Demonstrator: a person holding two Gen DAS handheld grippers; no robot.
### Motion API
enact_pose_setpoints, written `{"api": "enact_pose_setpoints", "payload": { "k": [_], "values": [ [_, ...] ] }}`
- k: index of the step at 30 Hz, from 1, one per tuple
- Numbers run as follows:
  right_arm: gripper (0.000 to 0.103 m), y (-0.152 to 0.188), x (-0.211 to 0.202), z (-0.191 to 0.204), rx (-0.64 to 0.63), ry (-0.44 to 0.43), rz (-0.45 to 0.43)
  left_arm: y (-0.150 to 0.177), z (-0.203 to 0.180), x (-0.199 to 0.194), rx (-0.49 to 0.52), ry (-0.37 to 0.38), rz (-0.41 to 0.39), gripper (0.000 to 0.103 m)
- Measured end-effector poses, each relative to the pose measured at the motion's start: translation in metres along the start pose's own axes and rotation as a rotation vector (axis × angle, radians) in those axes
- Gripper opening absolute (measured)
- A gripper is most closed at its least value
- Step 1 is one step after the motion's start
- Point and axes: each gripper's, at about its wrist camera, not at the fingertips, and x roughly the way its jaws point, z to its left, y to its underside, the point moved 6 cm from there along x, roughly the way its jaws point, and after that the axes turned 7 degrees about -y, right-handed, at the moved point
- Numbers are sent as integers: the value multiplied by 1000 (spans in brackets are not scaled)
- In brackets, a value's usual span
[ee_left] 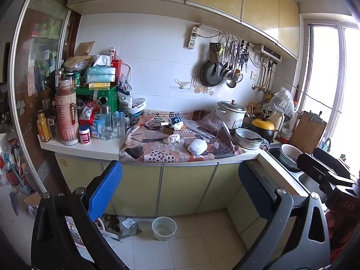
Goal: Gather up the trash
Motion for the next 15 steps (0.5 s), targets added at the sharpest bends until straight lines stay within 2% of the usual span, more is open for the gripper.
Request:
{"api": "enact_pose_setpoints", "payload": {
  "k": [15],
  "values": [
    [103,1,1,3,9,-5,2,-6,-6,-5,8,-7,-9,103]
  ]
}}
